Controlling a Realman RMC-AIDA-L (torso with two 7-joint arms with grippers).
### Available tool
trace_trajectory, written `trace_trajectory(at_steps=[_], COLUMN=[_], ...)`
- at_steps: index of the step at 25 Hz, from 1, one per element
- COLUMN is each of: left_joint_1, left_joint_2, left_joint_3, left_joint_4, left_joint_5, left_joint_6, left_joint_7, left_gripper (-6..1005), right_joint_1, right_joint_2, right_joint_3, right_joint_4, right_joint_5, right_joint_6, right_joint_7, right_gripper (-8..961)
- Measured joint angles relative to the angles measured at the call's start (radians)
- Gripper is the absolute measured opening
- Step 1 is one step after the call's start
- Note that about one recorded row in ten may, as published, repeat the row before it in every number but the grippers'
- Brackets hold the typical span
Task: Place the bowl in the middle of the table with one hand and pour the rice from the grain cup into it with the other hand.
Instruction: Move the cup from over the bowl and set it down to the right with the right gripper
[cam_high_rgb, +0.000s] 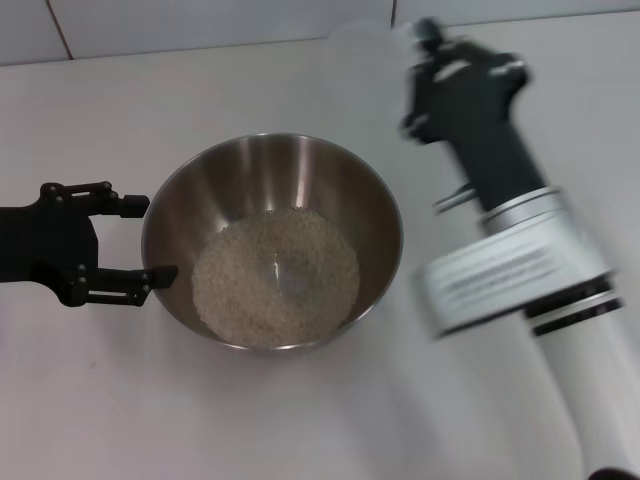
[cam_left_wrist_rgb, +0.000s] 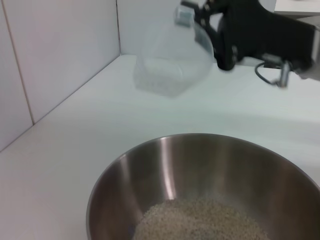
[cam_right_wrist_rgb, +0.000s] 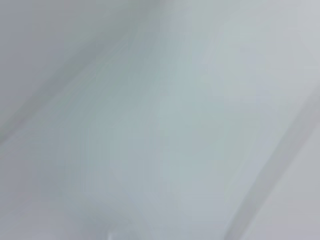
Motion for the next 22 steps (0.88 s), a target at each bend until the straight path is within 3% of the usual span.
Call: trace_trajectory(at_steps=[5,7,9,10,15,22], left_joint_1=[0.001,-0.001,-0.001,-0.003,-0.008,-0.01], left_joint_2=[-0.001,-0.001,-0.001,-0.001,-0.001,0.001], left_joint_3=[0.001,0.002,0.002,0.002,0.007,0.021], left_joint_4=[-0.006,-0.012,-0.012,-0.017,-0.033,-0.037], left_joint_5=[0.002,0.001,0.001,0.001,0.0,0.001], left_joint_6=[0.0,0.0,0.0,-0.001,-0.015,-0.024], left_joint_7=[0.001,0.002,0.002,0.003,0.004,0.004], left_gripper=[862,862,862,862,862,863], right_joint_1=[0.051,0.138,0.162,0.208,0.258,0.261], right_joint_2=[-0.003,-0.003,-0.002,-0.001,0.0,0.004], right_joint_3=[0.103,0.081,0.064,0.022,-0.059,-0.086], right_joint_4=[-0.256,-0.419,-0.462,-0.536,-0.567,-0.56], right_joint_5=[-0.003,-0.013,-0.023,-0.056,-0.081,-0.081], right_joint_6=[0.082,0.182,0.214,0.279,0.395,0.444], right_joint_7=[0.614,0.866,0.937,1.075,1.161,1.172], right_gripper=[82,85,87,88,95,103])
